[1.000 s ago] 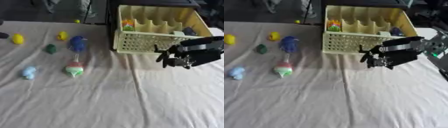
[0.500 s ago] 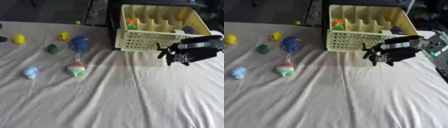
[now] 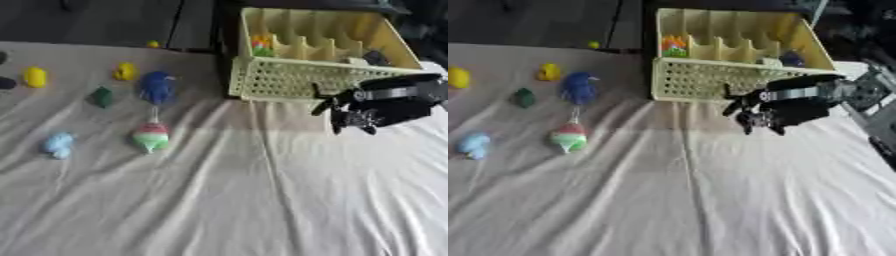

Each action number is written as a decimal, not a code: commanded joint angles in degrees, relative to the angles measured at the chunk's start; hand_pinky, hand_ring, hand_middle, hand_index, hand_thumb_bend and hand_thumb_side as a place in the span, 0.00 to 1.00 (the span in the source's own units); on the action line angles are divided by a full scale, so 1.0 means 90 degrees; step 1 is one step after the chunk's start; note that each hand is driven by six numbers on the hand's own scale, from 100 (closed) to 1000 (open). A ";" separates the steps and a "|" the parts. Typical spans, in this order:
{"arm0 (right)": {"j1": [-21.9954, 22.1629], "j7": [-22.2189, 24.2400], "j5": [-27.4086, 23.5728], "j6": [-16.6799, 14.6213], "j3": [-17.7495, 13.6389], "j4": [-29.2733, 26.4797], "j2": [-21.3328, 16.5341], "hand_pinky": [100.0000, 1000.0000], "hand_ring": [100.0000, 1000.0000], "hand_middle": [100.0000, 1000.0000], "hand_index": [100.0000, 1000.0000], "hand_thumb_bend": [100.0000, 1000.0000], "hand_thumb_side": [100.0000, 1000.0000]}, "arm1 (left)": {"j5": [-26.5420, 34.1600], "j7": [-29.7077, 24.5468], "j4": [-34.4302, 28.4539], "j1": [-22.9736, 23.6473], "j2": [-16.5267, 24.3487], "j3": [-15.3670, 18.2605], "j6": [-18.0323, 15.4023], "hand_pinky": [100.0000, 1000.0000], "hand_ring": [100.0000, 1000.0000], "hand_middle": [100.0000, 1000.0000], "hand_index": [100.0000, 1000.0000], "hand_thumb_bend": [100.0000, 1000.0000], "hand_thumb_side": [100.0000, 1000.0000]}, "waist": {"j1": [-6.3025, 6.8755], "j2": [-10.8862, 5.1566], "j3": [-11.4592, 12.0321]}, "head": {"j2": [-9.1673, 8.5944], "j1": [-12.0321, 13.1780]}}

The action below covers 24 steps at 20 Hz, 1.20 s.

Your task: Pick up objects from table and place into drawer.

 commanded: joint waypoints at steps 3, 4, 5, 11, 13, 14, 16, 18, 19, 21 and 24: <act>-0.0068 0.0003 -0.0085 0.0043 -0.0148 -0.0441 -0.0187 0.06 0.27 0.85 0.97 0.00 1.00 | -0.0019 -0.0077 -0.0113 -0.0039 0.0017 -0.0001 0.0008 0.59 0.71 0.64 0.96 0.00 0.93 | 0.0003 -0.0130 -0.0021 | -0.0074 0.0017; -0.0063 0.0003 -0.0103 0.0040 -0.0179 -0.0521 -0.0198 0.06 0.27 0.86 0.98 0.00 1.00 | -0.0018 -0.0086 -0.0113 -0.0040 0.0015 -0.0002 0.0010 0.59 0.71 0.64 0.96 0.00 0.93 | 0.0000 -0.0129 -0.0026 | -0.0077 0.0025; -0.0064 0.0003 -0.0109 0.0041 -0.0209 -0.0593 -0.0212 0.06 0.28 0.87 0.98 0.00 1.00 | -0.0015 -0.0094 -0.0113 -0.0040 0.0011 -0.0003 0.0016 0.60 0.71 0.64 0.96 0.00 0.94 | -0.0003 -0.0129 -0.0032 | -0.0077 0.0033; -0.0091 0.0003 0.0047 0.0076 -0.0263 -0.0587 -0.0270 0.06 0.28 0.88 0.98 0.00 1.00 | -0.0003 -0.0180 -0.0113 -0.0024 -0.0002 -0.0031 0.0043 0.60 0.71 0.64 0.96 0.00 0.94 | -0.0020 -0.0141 -0.0010 | -0.0119 0.0009; -0.0115 0.0003 0.0082 0.0079 -0.0268 -0.0483 -0.0269 0.07 0.29 0.88 0.98 0.00 1.00 | 0.0002 -0.0196 -0.0113 -0.0018 -0.0007 -0.0032 0.0045 0.60 0.71 0.64 0.96 0.00 0.94 | -0.0024 -0.0142 -0.0003 | -0.0138 0.0004; -0.0131 0.0003 0.0099 0.0081 -0.0265 -0.0409 -0.0262 0.07 0.31 0.88 0.98 0.00 1.00 | 0.0005 -0.0203 -0.0113 -0.0018 -0.0011 -0.0034 0.0046 0.60 0.71 0.64 0.96 0.00 0.94 | -0.0027 -0.0141 0.0001 | -0.0150 0.0002; -0.0164 0.0003 0.0132 0.0066 -0.0257 -0.0280 -0.0243 0.07 0.31 0.88 0.98 0.00 1.00 | 0.0006 -0.0214 -0.0113 -0.0018 -0.0017 -0.0036 0.0048 0.60 0.71 0.64 0.96 0.00 0.94 | -0.0029 -0.0140 0.0005 | -0.0161 0.0000; -0.0179 0.0003 0.0151 0.0035 -0.0250 -0.0212 -0.0233 0.10 0.35 0.87 0.98 0.00 1.00 | 0.0007 -0.0218 -0.0113 -0.0017 -0.0019 -0.0035 0.0049 0.60 0.71 0.64 0.96 0.00 0.94 | -0.0030 -0.0137 0.0005 | -0.0167 0.0000; -0.0130 0.0003 0.0193 0.0065 -0.0248 -0.0135 -0.0238 0.10 0.36 0.86 0.98 0.00 1.00 | 0.0007 -0.0224 -0.0113 -0.0017 -0.0029 -0.0032 0.0048 0.60 0.71 0.64 0.96 0.00 0.94 | -0.0036 -0.0115 0.0018 | -0.0193 -0.0011; -0.0036 0.0003 0.0266 0.0117 -0.0260 0.0089 -0.0239 0.11 0.37 0.86 0.98 0.00 1.00 | 0.0010 -0.0238 -0.0113 -0.0015 -0.0044 -0.0027 0.0048 0.60 0.71 0.64 0.96 0.00 0.94 | -0.0041 -0.0084 0.0035 | -0.0220 -0.0018; 0.0152 0.0002 0.0261 0.0000 -0.0365 0.0170 -0.0317 0.12 0.37 0.87 0.98 0.00 1.00 | 0.0015 -0.0249 -0.0113 -0.0011 -0.0053 -0.0021 0.0056 0.60 0.71 0.63 0.96 0.00 0.92 | -0.0045 -0.0055 0.0046 | -0.0229 -0.0021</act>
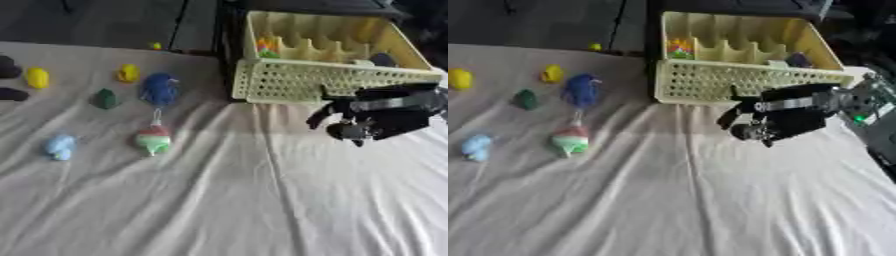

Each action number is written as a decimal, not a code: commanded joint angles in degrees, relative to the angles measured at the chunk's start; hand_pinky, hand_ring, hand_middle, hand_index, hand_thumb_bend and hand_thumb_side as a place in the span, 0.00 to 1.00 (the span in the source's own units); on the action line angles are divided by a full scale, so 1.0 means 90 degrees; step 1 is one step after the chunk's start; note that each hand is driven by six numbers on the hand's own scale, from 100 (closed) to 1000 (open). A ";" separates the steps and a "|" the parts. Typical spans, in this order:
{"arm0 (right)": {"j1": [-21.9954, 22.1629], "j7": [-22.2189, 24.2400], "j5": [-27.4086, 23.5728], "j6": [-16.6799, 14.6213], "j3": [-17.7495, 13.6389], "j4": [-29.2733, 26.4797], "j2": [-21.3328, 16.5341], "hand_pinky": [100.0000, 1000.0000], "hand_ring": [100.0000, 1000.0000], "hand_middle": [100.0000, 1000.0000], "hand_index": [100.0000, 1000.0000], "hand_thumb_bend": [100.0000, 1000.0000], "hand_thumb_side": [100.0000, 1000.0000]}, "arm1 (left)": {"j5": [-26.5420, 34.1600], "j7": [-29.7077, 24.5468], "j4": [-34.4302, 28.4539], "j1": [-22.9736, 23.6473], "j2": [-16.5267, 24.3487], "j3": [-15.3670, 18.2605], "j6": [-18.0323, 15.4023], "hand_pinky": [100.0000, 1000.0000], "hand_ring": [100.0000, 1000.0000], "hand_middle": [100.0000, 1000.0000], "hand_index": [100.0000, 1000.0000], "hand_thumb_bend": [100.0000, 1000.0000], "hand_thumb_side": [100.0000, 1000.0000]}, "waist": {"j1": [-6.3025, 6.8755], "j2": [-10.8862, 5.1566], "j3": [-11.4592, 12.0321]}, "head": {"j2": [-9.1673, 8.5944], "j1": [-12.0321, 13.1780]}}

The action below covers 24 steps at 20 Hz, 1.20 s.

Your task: Pick up objects from table and place into drawer.

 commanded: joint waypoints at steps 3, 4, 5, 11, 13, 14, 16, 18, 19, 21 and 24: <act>0.0083 -0.0049 0.0030 -0.0123 -0.0265 -0.0016 -0.0348 0.13 0.37 0.88 0.99 0.00 1.00 | 0.0015 -0.0040 -0.0113 -0.0025 -0.0002 -0.0003 0.0017 0.60 0.71 0.63 0.96 0.00 0.94 | 0.0014 -0.0095 0.0017 | -0.0102 -0.0040; 0.0103 -0.0068 0.0015 -0.0134 -0.0280 -0.0053 -0.0361 0.13 0.37 0.88 0.99 0.00 1.00 | 0.0015 -0.0047 -0.0113 -0.0022 -0.0008 -0.0003 0.0022 0.60 0.71 0.63 0.96 0.00 0.94 | 0.0015 -0.0093 0.0019 | -0.0107 -0.0047; 0.0116 -0.0087 -0.0002 -0.0146 -0.0291 -0.0099 -0.0372 0.13 0.37 0.88 0.99 0.00 1.00 | 0.0013 -0.0056 -0.0113 -0.0021 -0.0012 -0.0004 0.0024 0.60 0.71 0.63 0.96 0.00 0.94 | 0.0017 -0.0090 0.0021 | -0.0113 -0.0048; 0.0096 -0.0231 -0.0035 -0.0158 -0.0352 -0.0218 -0.0419 0.14 0.37 0.89 0.99 0.00 1.00 | 0.0015 -0.0135 -0.0113 -0.0023 -0.0022 -0.0031 0.0037 0.60 0.71 0.63 0.96 0.00 0.94 | 0.0015 -0.0076 0.0014 | -0.0142 -0.0052; 0.0064 -0.0262 -0.0094 -0.0163 -0.0368 -0.0244 -0.0435 0.14 0.37 0.89 0.99 0.00 1.00 | 0.0015 -0.0160 -0.0113 -0.0021 -0.0025 -0.0035 0.0044 0.60 0.71 0.63 0.96 0.00 0.95 | 0.0008 -0.0071 0.0017 | -0.0146 -0.0047; 0.0043 -0.0273 -0.0107 -0.0158 -0.0369 -0.0246 -0.0444 0.14 0.37 0.89 0.99 0.00 1.00 | 0.0016 -0.0170 -0.0113 -0.0022 -0.0028 -0.0037 0.0047 0.60 0.71 0.63 0.96 0.00 0.95 | 0.0004 -0.0069 0.0019 | -0.0147 -0.0048; -0.0009 -0.0294 -0.0093 -0.0153 -0.0366 -0.0222 -0.0452 0.15 0.40 0.89 0.99 0.00 1.00 | 0.0017 -0.0190 -0.0113 -0.0034 -0.0031 -0.0045 0.0051 0.60 0.71 0.63 0.96 0.00 0.95 | -0.0004 -0.0061 0.0028 | -0.0166 -0.0061; -0.0069 -0.0329 -0.0045 -0.0146 -0.0381 -0.0118 -0.0439 0.18 0.44 0.89 0.99 0.00 1.00 | 0.0020 -0.0211 -0.0113 -0.0042 -0.0034 -0.0056 0.0051 0.60 0.71 0.63 0.96 0.00 0.95 | -0.0015 -0.0050 0.0048 | -0.0193 -0.0074; -0.0096 -0.0352 -0.0023 -0.0148 -0.0396 -0.0041 -0.0430 0.23 0.50 0.88 0.98 0.00 1.00 | 0.0022 -0.0223 -0.0113 -0.0045 -0.0035 -0.0062 0.0049 0.60 0.71 0.63 0.96 0.00 0.95 | -0.0024 -0.0042 0.0059 | -0.0213 -0.0086; -0.0138 -0.0405 0.0007 -0.0173 -0.0432 0.0113 -0.0409 0.26 0.52 0.88 0.99 0.00 1.00 | 0.0023 -0.0245 -0.0113 -0.0051 -0.0038 -0.0069 0.0046 0.60 0.71 0.63 0.96 0.00 0.95 | -0.0041 -0.0022 0.0078 | -0.0254 -0.0104; -0.0174 -0.0434 0.0010 -0.0231 -0.0459 0.0264 -0.0391 0.26 0.52 0.88 0.98 0.00 1.00 | 0.0023 -0.0253 -0.0113 -0.0047 -0.0040 -0.0066 0.0058 0.60 0.71 0.63 0.96 0.00 0.95 | -0.0057 0.0004 0.0088 | -0.0296 -0.0105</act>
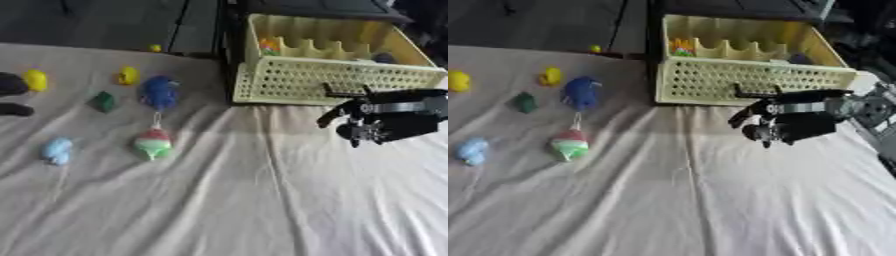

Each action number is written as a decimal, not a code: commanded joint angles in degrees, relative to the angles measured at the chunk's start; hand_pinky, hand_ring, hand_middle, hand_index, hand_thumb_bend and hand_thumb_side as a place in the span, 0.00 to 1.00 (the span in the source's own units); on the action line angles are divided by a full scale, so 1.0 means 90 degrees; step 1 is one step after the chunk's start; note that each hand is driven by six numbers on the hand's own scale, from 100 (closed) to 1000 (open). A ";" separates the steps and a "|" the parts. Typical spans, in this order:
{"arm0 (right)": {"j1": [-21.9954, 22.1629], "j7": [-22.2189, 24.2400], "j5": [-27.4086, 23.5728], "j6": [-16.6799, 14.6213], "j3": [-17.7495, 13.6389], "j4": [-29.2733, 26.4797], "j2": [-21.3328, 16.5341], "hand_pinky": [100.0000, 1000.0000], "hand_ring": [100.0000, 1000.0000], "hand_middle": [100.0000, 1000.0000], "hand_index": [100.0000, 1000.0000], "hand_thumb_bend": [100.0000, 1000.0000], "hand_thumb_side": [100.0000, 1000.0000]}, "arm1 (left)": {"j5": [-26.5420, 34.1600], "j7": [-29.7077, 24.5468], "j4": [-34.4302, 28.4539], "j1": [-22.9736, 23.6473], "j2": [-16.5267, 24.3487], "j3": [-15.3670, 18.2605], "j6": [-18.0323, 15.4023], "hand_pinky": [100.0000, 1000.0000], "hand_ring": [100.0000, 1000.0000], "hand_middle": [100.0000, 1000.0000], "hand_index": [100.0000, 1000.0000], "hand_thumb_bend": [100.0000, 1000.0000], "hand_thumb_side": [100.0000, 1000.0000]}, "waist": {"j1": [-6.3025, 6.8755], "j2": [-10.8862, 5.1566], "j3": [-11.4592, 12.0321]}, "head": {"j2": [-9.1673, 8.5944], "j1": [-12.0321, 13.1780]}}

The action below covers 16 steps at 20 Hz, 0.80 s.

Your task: Pick up objects from table and place into drawer.

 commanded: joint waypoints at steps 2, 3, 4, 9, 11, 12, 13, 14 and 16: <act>-0.0149 -0.0063 0.0078 -0.0056 -0.0157 0.0167 -0.0218 0.26 0.52 0.88 0.98 0.00 1.00 | 0.0019 -0.0032 -0.0113 -0.0080 0.0007 0.0003 0.0003 0.60 0.71 0.63 0.95 0.00 0.95 | -0.0001 -0.0097 0.0004 | -0.0133 -0.0028; -0.0157 -0.0065 0.0085 -0.0065 -0.0163 0.0205 -0.0214 0.26 0.52 0.88 0.98 0.00 1.00 | 0.0016 -0.0036 -0.0113 -0.0083 0.0005 0.0003 0.0002 0.60 0.71 0.63 0.95 0.00 0.95 | -0.0009 -0.0086 0.0008 | -0.0156 -0.0035; -0.0164 -0.0065 0.0094 -0.0072 -0.0170 0.0242 -0.0211 0.26 0.51 0.88 0.98 0.00 1.00 | 0.0013 -0.0039 -0.0113 -0.0084 0.0004 0.0004 0.0000 0.60 0.71 0.63 0.95 0.00 0.95 | -0.0015 -0.0077 0.0014 | -0.0176 -0.0039; -0.0180 -0.0006 0.0075 -0.0105 -0.0187 0.0403 -0.0164 0.25 0.51 0.87 0.97 0.00 1.00 | 0.0003 -0.0039 -0.0113 -0.0088 -0.0013 0.0012 -0.0002 0.60 0.71 0.63 0.95 0.00 0.95 | -0.0032 -0.0010 0.0051 | -0.0242 -0.0066; -0.0210 0.0050 0.0026 -0.0120 -0.0173 0.0399 -0.0149 0.25 0.50 0.87 0.97 0.00 1.00 | 0.0000 -0.0047 -0.0113 -0.0090 -0.0020 0.0005 0.0004 0.60 0.71 0.63 0.95 0.00 0.95 | -0.0035 0.0009 0.0058 | -0.0253 -0.0071; -0.0235 0.0080 -0.0007 -0.0125 -0.0162 0.0382 -0.0141 0.25 0.50 0.87 0.97 0.00 1.00 | 0.0000 -0.0055 -0.0113 -0.0093 -0.0023 -0.0001 0.0004 0.60 0.71 0.63 0.95 0.00 0.96 | -0.0037 0.0017 0.0060 | -0.0257 -0.0076; -0.0258 0.0107 -0.0036 -0.0123 -0.0154 0.0368 -0.0136 0.25 0.50 0.87 0.97 0.00 1.00 | -0.0001 -0.0062 -0.0113 -0.0095 -0.0025 -0.0006 0.0006 0.60 0.71 0.63 0.95 0.00 0.96 | -0.0039 0.0022 0.0062 | -0.0260 -0.0079; -0.0290 0.0131 -0.0068 -0.0121 -0.0146 0.0351 -0.0131 0.25 0.50 0.87 0.97 0.00 1.00 | -0.0001 -0.0073 -0.0113 -0.0096 -0.0032 -0.0012 0.0011 0.60 0.71 0.63 0.95 0.00 0.96 | -0.0042 0.0026 0.0066 | -0.0263 -0.0085; -0.0335 0.0162 -0.0109 -0.0108 -0.0136 0.0328 -0.0128 0.25 0.50 0.87 0.97 0.00 1.00 | -0.0001 -0.0088 -0.0113 -0.0100 -0.0041 -0.0015 0.0018 0.60 0.71 0.63 0.95 0.00 0.96 | -0.0046 0.0031 0.0070 | -0.0267 -0.0090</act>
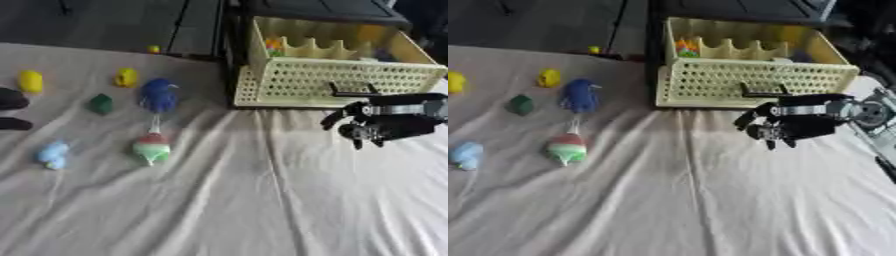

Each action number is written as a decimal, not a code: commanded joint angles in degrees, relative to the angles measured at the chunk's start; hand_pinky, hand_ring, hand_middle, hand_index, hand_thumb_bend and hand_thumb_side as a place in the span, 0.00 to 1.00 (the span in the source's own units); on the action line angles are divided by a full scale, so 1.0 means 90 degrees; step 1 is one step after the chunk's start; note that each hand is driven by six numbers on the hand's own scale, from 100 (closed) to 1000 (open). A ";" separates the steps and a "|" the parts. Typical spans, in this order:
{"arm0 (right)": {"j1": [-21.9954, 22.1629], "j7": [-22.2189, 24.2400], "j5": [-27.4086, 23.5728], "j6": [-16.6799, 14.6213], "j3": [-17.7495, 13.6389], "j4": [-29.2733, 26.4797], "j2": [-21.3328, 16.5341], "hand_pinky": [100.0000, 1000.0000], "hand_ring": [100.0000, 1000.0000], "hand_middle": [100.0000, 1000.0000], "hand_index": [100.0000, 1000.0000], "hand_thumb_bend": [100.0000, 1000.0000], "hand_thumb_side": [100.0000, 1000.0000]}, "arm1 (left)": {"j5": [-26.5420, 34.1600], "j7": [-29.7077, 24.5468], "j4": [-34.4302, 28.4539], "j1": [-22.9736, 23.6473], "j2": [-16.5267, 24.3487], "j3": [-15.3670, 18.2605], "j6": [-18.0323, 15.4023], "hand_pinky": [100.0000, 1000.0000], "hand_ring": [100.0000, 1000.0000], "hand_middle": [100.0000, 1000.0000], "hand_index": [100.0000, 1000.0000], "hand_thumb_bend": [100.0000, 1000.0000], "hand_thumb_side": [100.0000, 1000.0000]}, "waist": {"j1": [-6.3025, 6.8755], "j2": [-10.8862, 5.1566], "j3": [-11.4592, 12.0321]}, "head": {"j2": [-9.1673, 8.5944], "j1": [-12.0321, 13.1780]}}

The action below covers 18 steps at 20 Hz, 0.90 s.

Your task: Pick up objects from table and place into drawer.

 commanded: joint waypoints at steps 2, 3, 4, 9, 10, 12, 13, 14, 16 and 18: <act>-0.0158 0.0051 -0.0090 0.0017 -0.0074 -0.0068 -0.0152 0.25 0.50 0.87 0.97 0.00 1.00 | 0.0000 -0.0045 -0.0113 -0.0102 0.0008 -0.0015 0.0004 0.60 0.71 0.63 0.95 0.00 0.96 | 0.0003 -0.0106 0.0012 | -0.0105 -0.0027; -0.0175 0.0038 -0.0086 0.0026 -0.0086 -0.0050 -0.0150 0.25 0.50 0.87 0.97 0.00 1.00 | 0.0003 -0.0053 -0.0113 -0.0109 0.0005 -0.0022 0.0003 0.60 0.71 0.63 0.95 0.00 0.96 | -0.0006 -0.0098 0.0019 | -0.0117 -0.0029; -0.0188 0.0024 -0.0088 0.0031 -0.0097 -0.0031 -0.0148 0.26 0.50 0.87 0.97 0.00 1.00 | 0.0005 -0.0062 -0.0113 -0.0111 0.0007 -0.0028 0.0003 0.60 0.71 0.63 0.95 0.00 0.96 | -0.0017 -0.0093 0.0025 | -0.0123 -0.0027; -0.0269 0.0011 -0.0126 0.0018 -0.0091 -0.0044 -0.0128 0.26 0.50 0.87 0.97 0.00 1.00 | 0.0021 -0.0108 -0.0113 -0.0113 0.0003 -0.0038 0.0007 0.61 0.71 0.63 0.96 0.00 0.96 | -0.0066 -0.0072 0.0032 | -0.0131 -0.0040; -0.0289 0.0011 -0.0114 0.0024 -0.0084 -0.0033 -0.0119 0.26 0.50 0.87 0.97 0.00 1.00 | 0.0025 -0.0119 -0.0113 -0.0119 0.0002 -0.0043 0.0008 0.61 0.71 0.63 0.96 0.00 0.96 | -0.0076 -0.0067 0.0041 | -0.0140 -0.0048; -0.0320 0.0012 -0.0083 0.0035 -0.0082 0.0013 -0.0101 0.26 0.50 0.87 0.97 0.00 1.00 | 0.0032 -0.0140 -0.0113 -0.0131 -0.0001 -0.0053 0.0005 0.61 0.71 0.63 0.96 0.00 0.96 | -0.0094 -0.0050 0.0066 | -0.0168 -0.0068; -0.0332 0.0009 -0.0068 0.0040 -0.0086 0.0048 -0.0092 0.26 0.50 0.87 0.97 0.00 1.00 | 0.0035 -0.0149 -0.0113 -0.0136 -0.0001 -0.0055 0.0002 0.61 0.71 0.63 0.96 0.00 0.96 | -0.0101 -0.0042 0.0078 | -0.0182 -0.0080; -0.0342 -0.0001 -0.0055 0.0044 -0.0097 0.0084 -0.0087 0.26 0.50 0.87 0.97 0.00 1.00 | 0.0037 -0.0157 -0.0113 -0.0137 0.0000 -0.0057 0.0001 0.61 0.71 0.63 0.96 0.00 0.96 | -0.0106 -0.0032 0.0089 | -0.0202 -0.0095; -0.0352 -0.0035 -0.0023 0.0043 -0.0126 0.0156 -0.0084 0.26 0.50 0.87 0.97 0.00 1.00 | 0.0042 -0.0173 -0.0113 -0.0130 0.0005 -0.0063 0.0002 0.61 0.71 0.63 0.96 0.00 0.96 | -0.0113 -0.0017 0.0107 | -0.0234 -0.0125; -0.0359 -0.0057 -0.0013 0.0030 -0.0144 0.0207 -0.0075 0.25 0.49 0.87 0.97 0.00 1.00 | 0.0047 -0.0194 -0.0113 -0.0129 0.0002 -0.0072 -0.0001 0.61 0.71 0.63 0.96 0.00 0.96 | -0.0124 0.0001 0.0124 | -0.0259 -0.0142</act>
